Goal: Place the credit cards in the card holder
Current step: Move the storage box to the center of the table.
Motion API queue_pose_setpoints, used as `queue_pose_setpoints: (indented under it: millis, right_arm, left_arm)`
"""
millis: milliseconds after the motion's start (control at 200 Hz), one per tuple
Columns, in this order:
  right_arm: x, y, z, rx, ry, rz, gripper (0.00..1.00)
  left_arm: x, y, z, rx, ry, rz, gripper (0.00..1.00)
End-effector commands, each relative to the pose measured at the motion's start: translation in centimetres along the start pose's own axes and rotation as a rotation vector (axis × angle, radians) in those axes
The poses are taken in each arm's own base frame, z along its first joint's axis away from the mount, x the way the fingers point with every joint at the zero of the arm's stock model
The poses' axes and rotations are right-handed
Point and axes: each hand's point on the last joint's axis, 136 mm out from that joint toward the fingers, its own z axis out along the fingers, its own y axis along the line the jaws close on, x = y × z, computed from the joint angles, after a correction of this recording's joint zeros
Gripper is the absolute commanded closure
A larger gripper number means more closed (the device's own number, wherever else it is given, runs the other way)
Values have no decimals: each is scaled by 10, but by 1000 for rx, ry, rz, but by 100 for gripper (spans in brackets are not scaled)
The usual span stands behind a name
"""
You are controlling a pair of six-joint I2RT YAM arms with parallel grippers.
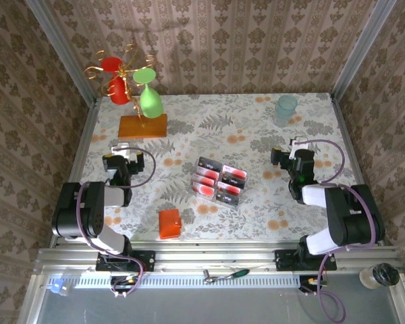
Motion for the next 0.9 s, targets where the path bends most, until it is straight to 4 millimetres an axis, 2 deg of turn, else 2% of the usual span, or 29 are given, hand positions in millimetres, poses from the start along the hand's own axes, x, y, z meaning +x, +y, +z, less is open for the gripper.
queue_pose_setpoints:
  millis: [0,110,200,260,345,420,485,635,780,895]
  right_arm:
    - [-18,-9,-6,58,-6,10,0]
    - [-31,-21,-13,138,62,83,0]
    - [-34,-35,-24,232,150,292,0]
    - [-38,-29,-28,198,197,366,0]
    - [-44,12,-32,-30,252,371,0]
    - [-43,56,-47,-240,292,353,10]
    - [-36,94,-70,-367,332,289,14]
    - [3,166,-133,-548,450,98,17]
    - [36,209,-189,-670,517,17,19]
    - [61,235,-212,-727,564,-20,19]
  left_arm:
    - [-16,7,-6,-26,-44,-32,0]
    - [-27,13,-15,-49,-52,-37,0]
    - [-39,21,-21,-85,-47,-47,0]
    - [-51,26,-28,-112,-44,-66,0]
    - [-69,31,-39,-131,-19,-132,0]
    - [-79,28,-50,-103,27,-198,0]
    - [-83,17,-59,-59,52,-223,0]
    - [-81,-7,-76,22,88,-235,0]
    - [-79,-17,-84,47,125,-234,0]
    - [-80,-21,-86,60,141,-264,0]
